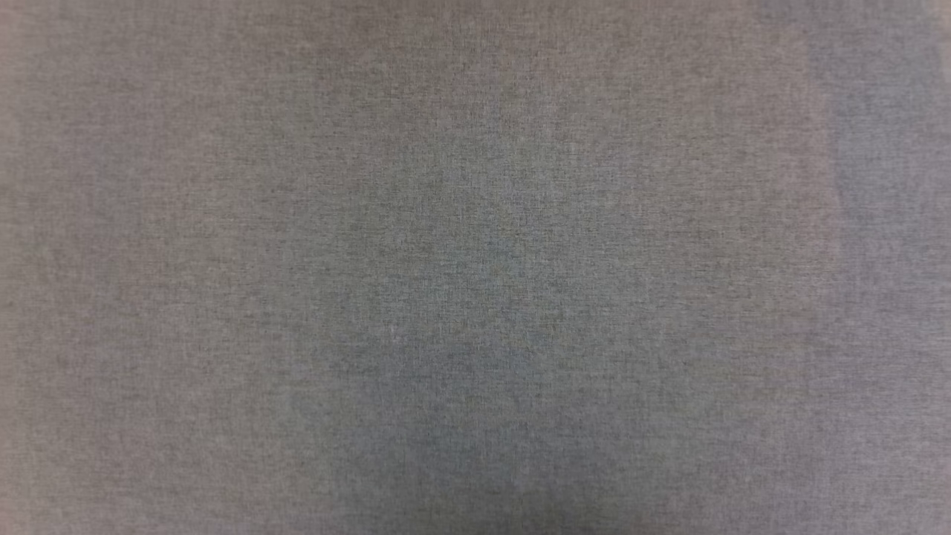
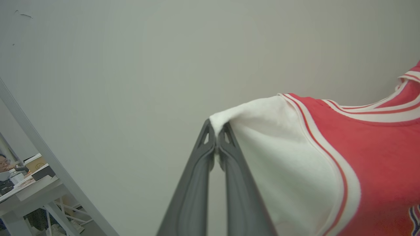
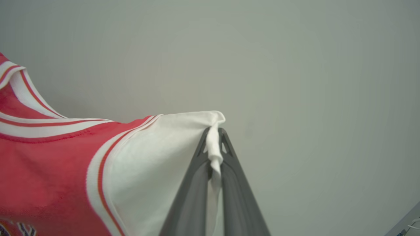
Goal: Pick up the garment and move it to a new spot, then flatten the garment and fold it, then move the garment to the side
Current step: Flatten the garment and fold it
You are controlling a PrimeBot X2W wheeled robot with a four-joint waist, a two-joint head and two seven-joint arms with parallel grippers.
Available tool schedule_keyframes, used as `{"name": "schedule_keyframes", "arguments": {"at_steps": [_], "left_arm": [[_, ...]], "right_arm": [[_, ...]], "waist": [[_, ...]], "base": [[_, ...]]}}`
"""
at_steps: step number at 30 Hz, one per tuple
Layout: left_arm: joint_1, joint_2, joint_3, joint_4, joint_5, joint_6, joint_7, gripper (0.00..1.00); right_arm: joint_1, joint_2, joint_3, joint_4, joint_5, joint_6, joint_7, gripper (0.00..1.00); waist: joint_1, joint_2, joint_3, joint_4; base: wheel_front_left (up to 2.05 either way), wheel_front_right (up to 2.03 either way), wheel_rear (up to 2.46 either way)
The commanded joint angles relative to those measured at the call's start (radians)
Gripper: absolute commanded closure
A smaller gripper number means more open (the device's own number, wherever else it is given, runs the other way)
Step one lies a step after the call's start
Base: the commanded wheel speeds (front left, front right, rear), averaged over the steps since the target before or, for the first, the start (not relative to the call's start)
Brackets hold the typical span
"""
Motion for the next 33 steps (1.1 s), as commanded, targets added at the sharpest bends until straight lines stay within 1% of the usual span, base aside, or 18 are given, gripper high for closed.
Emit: {"name": "schedule_keyframes", "arguments": {"at_steps": [1, 7, 9, 10, 12, 18, 25, 29, 33], "left_arm": [[0.001, -0.007, 0.000, 0.017, -0.003, -0.009, -0.010, 1.00], [0.105, -0.020, 0.006, 0.057, -0.026, -0.024, -0.050, 1.00], [0.159, -0.019, 0.008, 0.058, -0.033, -0.028, -0.057, 1.00], [0.219, -0.017, 0.011, 0.048, -0.039, -0.030, -0.061, 1.00], [0.284, -0.014, 0.021, 0.028, -0.048, -0.026, -0.063, 1.00], [0.538, 0.021, 0.077, -0.122, -0.043, 0.015, -0.064, 1.00], [0.908, 0.077, 0.142, -0.314, -0.059, 0.081, -0.064, 1.00], [1.118, 0.096, 0.158, -0.391, -0.079, 0.116, -0.064, 1.00], [1.300, 0.109, 0.173, -0.430, -0.111, 0.142, -0.064, 1.00]], "right_arm": [[-0.009, 0.006, 0.015, 0.018, 0.008, -0.001, -0.018, 1.00], [0.064, 0.020, 0.106, 0.075, 0.046, -0.001, -0.079, 1.00], [0.104, 0.023, 0.139, 0.077, 0.072, -0.001, -0.099, 1.00], [0.151, 0.024, 0.168, 0.074, 0.104, -0.001, -0.117, 1.00], [0.201, 0.024, 0.194, 0.067, 0.141, -0.001, -0.133, 1.00], [0.393, 0.007, 0.272, 0.007, 0.258, -0.001, -0.183, 1.00], [0.657, -0.030, 0.366, -0.103, 0.355, -0.001, -0.213, 1.00], [0.809, -0.055, 0.401, -0.150, 0.389, -0.001, -0.220, 1.00], [0.956, -0.079, 0.416, -0.181, 0.421, -0.001, -0.226, 1.00]], "waist": [[-0.0001, 0.0000, 0.021, -0.001], [-0.0001, 0.0000, 0.005, -0.003], [-0.0001, 0.0000, -0.010, -0.004], [-0.0001, 0.0000, -0.027, -0.004], [-0.0001, 0.0000, -0.046, -0.003], [-0.0001, 0.0000, -0.122, 0.002], [-0.0001, 0.0000, -0.230, -0.005], [-0.0001, 0.0000, -0.293, -0.007], [-0.0001, 0.0000, -0.351, -0.010]], "base": [[0.00, 0.00, 0.00], [0.00, 0.00, 0.00], [0.00, 0.00, 0.00], [0.00, 0.00, 0.00], [0.00, 0.00, 0.00], [0.00, 0.00, 0.00], [0.00, 0.00, 0.00], [0.00, 0.00, 0.00], [0.00, 0.00, 0.00]]}}
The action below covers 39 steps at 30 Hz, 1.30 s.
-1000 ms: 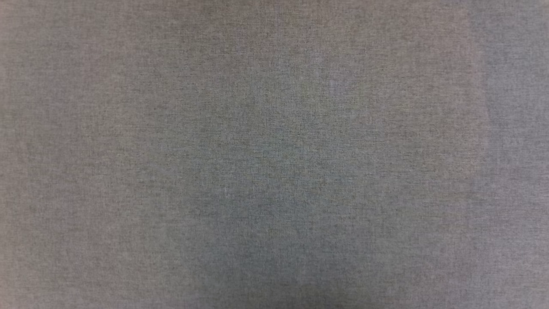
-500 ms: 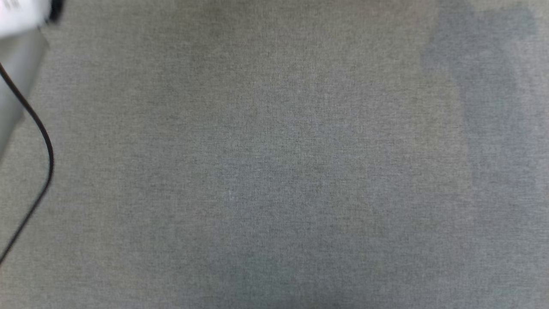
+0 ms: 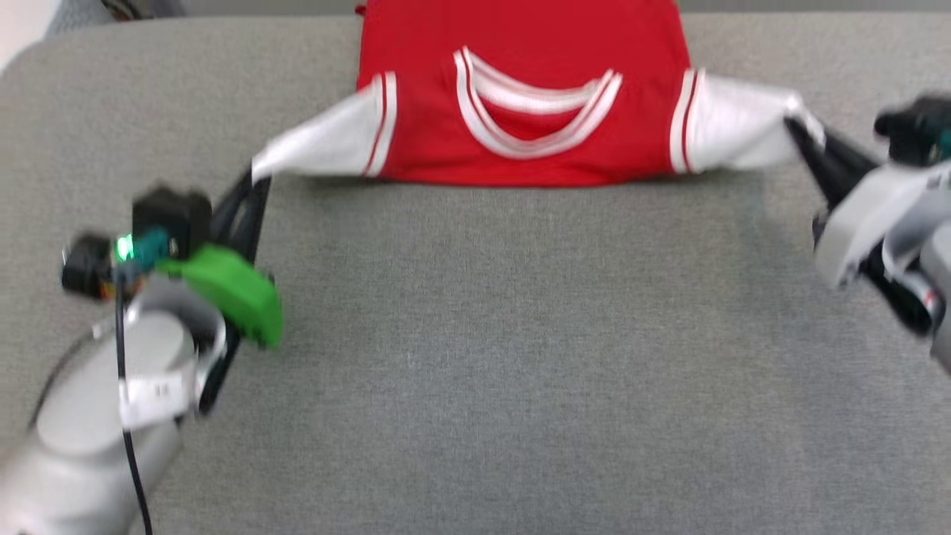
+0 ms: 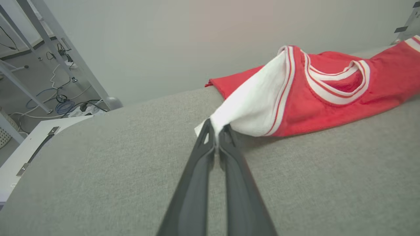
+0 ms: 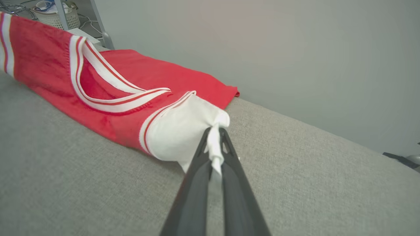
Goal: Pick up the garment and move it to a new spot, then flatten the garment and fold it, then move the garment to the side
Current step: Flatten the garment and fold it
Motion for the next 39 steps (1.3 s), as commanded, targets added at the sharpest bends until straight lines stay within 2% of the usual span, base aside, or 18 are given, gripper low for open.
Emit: {"name": "schedule_keyframes", "arguments": {"at_steps": [1, 6, 12, 21, 27, 36, 37, 38, 39], "left_arm": [[0.052, 0.009, 0.007, -0.004, -0.009, 0.011, -0.006, 1.00], [0.219, 0.011, 0.015, 0.002, -0.036, 0.028, -0.006, 1.00], [0.377, -0.007, 0.044, 0.006, -0.056, 0.045, -0.006, 1.00], [0.588, -0.006, 0.137, -0.038, -0.071, 0.081, -0.006, 1.00], [0.701, -0.019, 0.184, -0.074, -0.067, 0.099, -0.006, 1.00], [0.747, -0.047, 0.203, -0.080, -0.028, 0.091, -0.006, 1.00], [0.744, -0.052, 0.208, -0.081, -0.021, 0.087, -0.006, 1.00], [0.741, -0.057, 0.212, -0.082, -0.014, 0.085, -0.006, 1.00], [0.738, -0.062, 0.215, -0.082, -0.005, 0.079, -0.006, 1.00]], "right_arm": [[0.047, -0.010, 0.007, -0.011, 0.012, -0.001, -0.008, 1.00], [0.213, -0.042, 0.010, -0.028, 0.023, -0.001, -0.013, 1.00], [0.398, -0.065, -0.048, -0.032, 0.044, -0.001, -0.020, 1.00], [0.665, -0.063, -0.194, -0.054, 0.033, -0.001, -0.025, 1.00], [0.832, -0.034, -0.302, -0.096, 0.006, -0.001, -0.026, 1.00], [0.979, -0.006, -0.470, -0.167, -0.069, -0.001, 0.017, 1.00], [0.980, 0.002, -0.496, -0.179, -0.076, -0.001, 0.029, 0.66], [0.975, 0.005, -0.521, -0.188, -0.087, -0.001, 0.034, 0.00], [0.967, 0.008, -0.555, -0.201, -0.102, -0.001, 0.040, 0.00]], "waist": [[0.0001, 0.0000, -0.074, -0.005], [0.0001, 0.0000, -0.147, -0.006], [0.0001, 0.0000, -0.209, -0.008], [0.0001, 0.0000, -0.263, -0.007], [0.0001, 0.0000, -0.275, -0.002], [0.0001, 0.0000, -0.279, 0.009], [0.0001, 0.0000, -0.277, 0.008], [0.0001, 0.0000, -0.274, 0.008], [0.0001, 0.0000, -0.271, 0.007]], "base": [[0.00, 0.00, 0.00], [0.00, 0.00, 0.00], [0.00, 0.00, 0.00], [0.00, 0.00, 0.00], [0.00, 0.00, 0.00], [0.00, 0.00, 0.00], [0.00, 0.00, 0.00], [0.00, 0.00, 0.00], [0.00, 0.00, 0.00]]}}
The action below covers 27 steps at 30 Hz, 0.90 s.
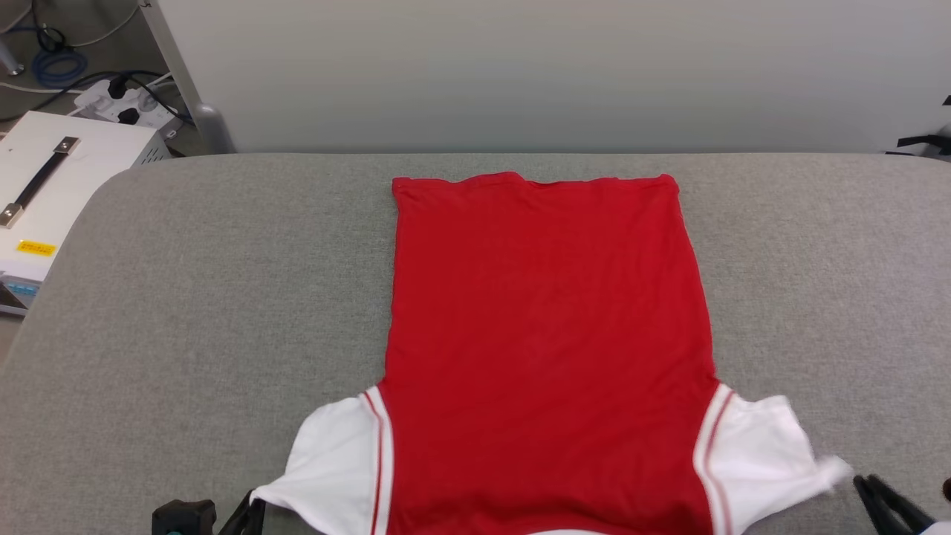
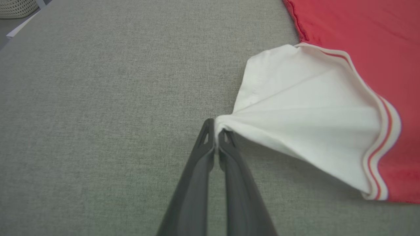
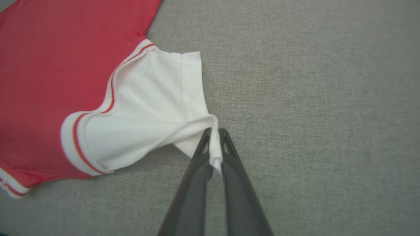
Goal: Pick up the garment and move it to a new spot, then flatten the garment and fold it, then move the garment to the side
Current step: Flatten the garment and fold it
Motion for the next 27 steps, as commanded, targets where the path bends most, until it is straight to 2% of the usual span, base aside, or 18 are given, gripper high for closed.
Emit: {"name": "schedule_keyframes", "arguments": {"at_steps": [1, 9, 15, 20, 22, 23, 24, 27], "left_arm": [[-0.001, 0.000, 0.011, 0.004, 0.015, -0.008, -0.006, 1.00], [-0.058, -0.043, 0.040, -0.026, 0.085, -0.026, -0.006, 1.00], [-0.114, -0.081, 0.061, -0.086, 0.148, -0.023, -0.006, 1.00], [-0.163, -0.128, 0.082, -0.142, 0.206, -0.026, -0.006, 1.00], [-0.179, -0.150, 0.093, -0.161, 0.230, -0.028, -0.006, 1.00], [-0.194, -0.173, 0.102, -0.178, 0.255, -0.033, -0.006, 1.00], [-0.202, -0.187, 0.107, -0.188, 0.268, -0.035, -0.006, 1.00], [-0.218, -0.221, 0.116, -0.208, 0.303, -0.046, -0.006, 1.00]], "right_arm": [[-0.011, -0.007, -0.046, -0.015, -0.019, -0.002, 0.009, 0.00], [-0.100, -0.016, -0.292, -0.231, -0.098, -0.002, 0.101, 0.00], [-0.281, -0.057, -0.390, -0.410, -0.151, -0.002, 0.262, 0.00], [-0.495, -0.083, -0.359, -0.463, -0.149, -0.002, 0.497, 0.00], [-0.589, -0.100, -0.318, -0.446, -0.132, -0.002, 0.623, 0.00], [-0.682, -0.119, -0.272, -0.414, -0.117, -0.002, 0.748, 0.00], [-0.731, -0.126, -0.251, -0.392, -0.109, -0.002, 0.818, 0.00], [-0.853, -0.134, -0.198, -0.320, -0.093, -0.002, 0.982, 0.00]], "waist": [[0.0001, -0.0001, 0.007, -0.001], [0.0001, -0.0001, 0.067, 0.028], [0.0001, -0.0001, 0.162, 0.084], [0.0001, -0.0001, 0.262, 0.147], [0.0001, -0.0001, 0.301, 0.171], [0.0001, -0.0001, 0.338, 0.195], [0.0001, -0.0001, 0.361, 0.208], [0.0001, -0.0001, 0.412, 0.236]], "base": [[0.00, 0.00, 0.00], [0.00, 0.00, 0.00], [0.00, 0.00, 0.00], [0.00, 0.00, 0.00], [0.00, 0.00, 0.00], [0.00, 0.00, 0.00], [0.00, 0.00, 0.00], [0.00, 0.00, 0.00]]}}
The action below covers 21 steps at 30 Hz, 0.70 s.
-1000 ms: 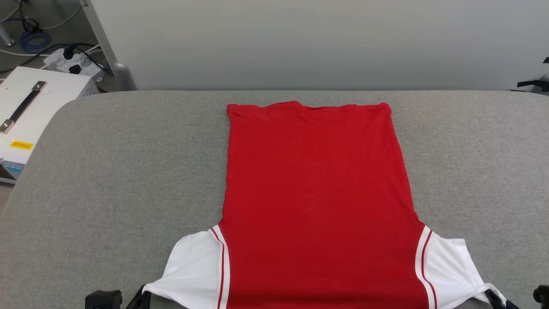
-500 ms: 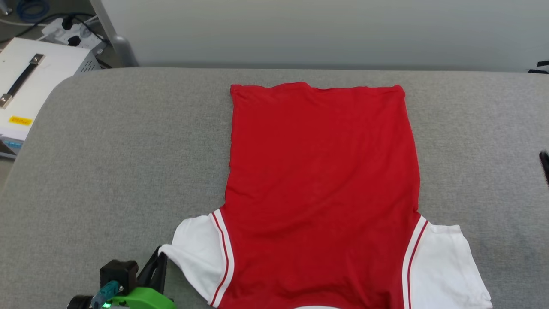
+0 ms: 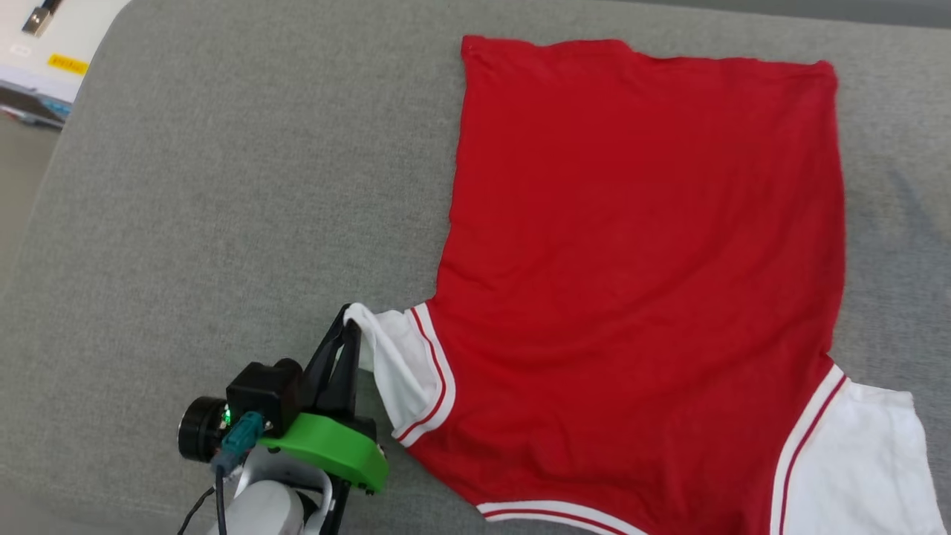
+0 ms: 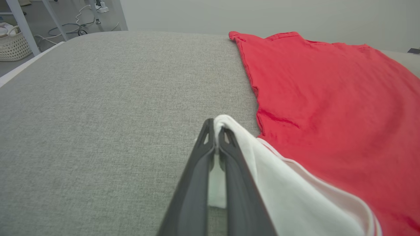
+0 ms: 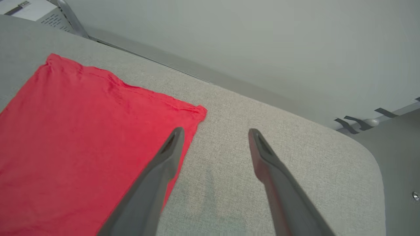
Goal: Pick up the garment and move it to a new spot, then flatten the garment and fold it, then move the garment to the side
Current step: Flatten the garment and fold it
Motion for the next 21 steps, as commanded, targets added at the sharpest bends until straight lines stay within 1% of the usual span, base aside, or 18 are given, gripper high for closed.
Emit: {"name": "schedule_keyframes", "arguments": {"at_steps": [1, 4, 8, 13, 15, 21], "left_arm": [[-0.023, -0.018, 0.007, -0.011, 0.023, -0.010, -0.006, 1.00], [-0.042, -0.052, 0.015, -0.024, 0.054, -0.029, -0.006, 1.00], [-0.066, -0.091, 0.029, -0.037, 0.088, -0.052, -0.006, 1.00], [-0.081, -0.139, 0.044, -0.048, 0.129, -0.085, -0.006, 1.00], [-0.085, -0.156, 0.049, -0.048, 0.143, -0.098, -0.006, 1.00], [-0.087, -0.200, 0.075, -0.044, 0.180, -0.129, -0.006, 1.00]], "right_arm": [[-0.056, 0.003, 0.018, 0.042, 0.016, -0.001, 0.073, 0.00], [-0.161, 0.007, 0.055, 0.114, 0.022, -0.001, 0.216, 0.00], [-0.259, 0.020, 0.072, 0.188, -0.011, -0.001, 0.297, 0.00], [-0.336, 0.046, 0.080, 0.276, -0.077, -0.001, 0.324, 0.00], [-0.345, 0.045, 0.089, 0.301, -0.103, -0.001, 0.323, 0.00], [-0.288, 0.037, 0.116, 0.369, -0.111, -0.001, 0.316, 0.00]], "waist": [[0.0000, 0.0000, 0.133, 0.103], [0.0000, 0.0000, 0.185, 0.135], [0.0000, 0.0000, 0.242, 0.170], [0.0000, 0.0000, 0.309, 0.208], [0.0000, 0.0000, 0.330, 0.220], [0.0000, 0.0000, 0.353, 0.230]], "base": [[0.00, 0.00, 0.00], [0.00, 0.00, 0.00], [0.00, 0.00, 0.00], [0.00, 0.00, 0.00], [0.00, 0.00, 0.00], [0.00, 0.00, 0.00]]}}
